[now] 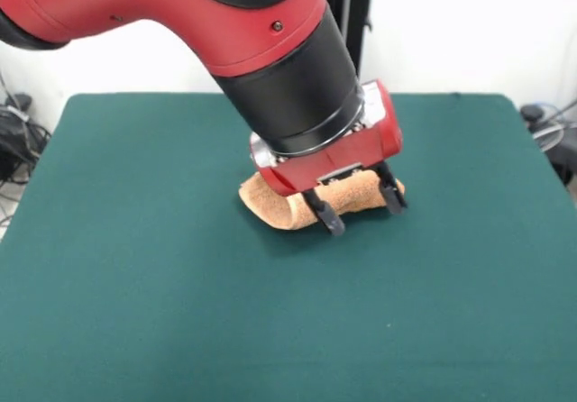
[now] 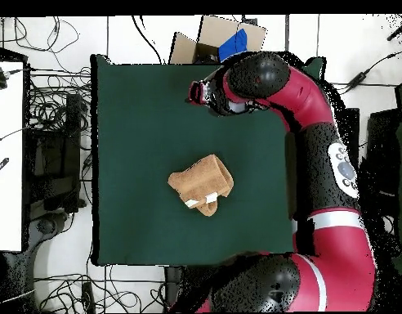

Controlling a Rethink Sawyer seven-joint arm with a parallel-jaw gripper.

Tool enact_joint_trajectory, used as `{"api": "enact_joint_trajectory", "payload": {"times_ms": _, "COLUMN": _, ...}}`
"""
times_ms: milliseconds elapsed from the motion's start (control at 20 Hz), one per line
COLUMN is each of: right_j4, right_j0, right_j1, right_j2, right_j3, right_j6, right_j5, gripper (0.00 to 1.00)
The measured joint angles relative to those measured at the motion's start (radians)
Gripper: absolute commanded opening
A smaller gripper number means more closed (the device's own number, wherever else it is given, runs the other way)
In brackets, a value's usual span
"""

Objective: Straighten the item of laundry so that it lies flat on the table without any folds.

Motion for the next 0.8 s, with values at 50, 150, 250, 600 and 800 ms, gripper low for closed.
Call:
{"api": "enact_joint_trajectory", "payload": {"times_ms": 50, "right_j4": 0.004, "right_j0": 0.000, "right_j1": 0.002, "right_j2": 0.001, "right_j3": 0.000, "right_j6": 0.000, "right_j5": 0.002, "gripper": 1.00}}
{"api": "enact_joint_trajectory", "payload": {"times_ms": 150, "right_j4": 0.014, "right_j0": -0.001, "right_j1": 0.008, "right_j2": 0.006, "right_j3": 0.000, "right_j6": 0.000, "right_j5": 0.012, "gripper": 1.00}}
{"api": "enact_joint_trajectory", "payload": {"times_ms": 250, "right_j4": 0.021, "right_j0": -0.001, "right_j1": 0.012, "right_j2": 0.010, "right_j3": 0.000, "right_j6": 0.000, "right_j5": 0.027, "gripper": 1.00}}
{"api": "enact_joint_trajectory", "payload": {"times_ms": 600, "right_j4": 0.051, "right_j0": -0.008, "right_j1": 0.012, "right_j2": 0.023, "right_j3": 0.005, "right_j6": 0.000, "right_j5": 0.093, "gripper": 1.00}}
{"api": "enact_joint_trajectory", "payload": {"times_ms": 800, "right_j4": 0.055, "right_j0": -0.018, "right_j1": 0.011, "right_j2": 0.023, "right_j3": 0.018, "right_j6": 0.000, "right_j5": 0.134, "gripper": 1.00}}
